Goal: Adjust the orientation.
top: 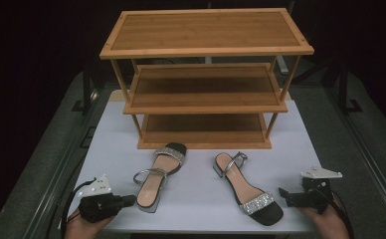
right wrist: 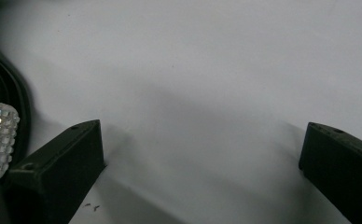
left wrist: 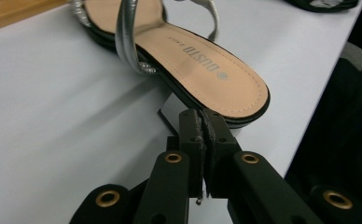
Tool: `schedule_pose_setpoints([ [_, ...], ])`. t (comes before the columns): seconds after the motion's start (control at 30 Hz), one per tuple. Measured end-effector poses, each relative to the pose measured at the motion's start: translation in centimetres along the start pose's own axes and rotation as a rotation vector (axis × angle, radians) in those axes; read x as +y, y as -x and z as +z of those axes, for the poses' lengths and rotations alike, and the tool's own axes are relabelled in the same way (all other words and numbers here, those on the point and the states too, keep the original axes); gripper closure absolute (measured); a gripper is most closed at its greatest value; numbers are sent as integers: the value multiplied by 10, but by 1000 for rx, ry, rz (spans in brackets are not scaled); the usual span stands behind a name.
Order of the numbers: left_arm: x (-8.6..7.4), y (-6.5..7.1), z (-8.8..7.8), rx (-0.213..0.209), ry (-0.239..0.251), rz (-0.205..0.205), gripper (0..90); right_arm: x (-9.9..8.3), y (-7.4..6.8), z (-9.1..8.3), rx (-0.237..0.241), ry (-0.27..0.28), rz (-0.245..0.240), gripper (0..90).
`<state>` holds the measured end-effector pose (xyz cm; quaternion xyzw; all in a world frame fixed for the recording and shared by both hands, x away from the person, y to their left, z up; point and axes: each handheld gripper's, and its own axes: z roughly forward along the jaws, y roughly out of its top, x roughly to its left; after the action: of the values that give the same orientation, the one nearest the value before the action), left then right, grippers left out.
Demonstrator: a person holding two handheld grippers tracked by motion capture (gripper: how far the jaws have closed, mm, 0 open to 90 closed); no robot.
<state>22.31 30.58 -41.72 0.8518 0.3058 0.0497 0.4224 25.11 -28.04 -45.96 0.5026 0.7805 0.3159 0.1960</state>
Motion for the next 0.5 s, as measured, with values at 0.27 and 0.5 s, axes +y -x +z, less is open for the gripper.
schedule_pose_setpoints([
  [0.27, 8, 17, 16, -49, -10, 55, 871, 0, 0, 0, 1, -3, 3, 0],
  [0.5, 9, 19, 19, -56, -15, 53, 801, 0, 0, 0, 1, -1, 2, 0],
])
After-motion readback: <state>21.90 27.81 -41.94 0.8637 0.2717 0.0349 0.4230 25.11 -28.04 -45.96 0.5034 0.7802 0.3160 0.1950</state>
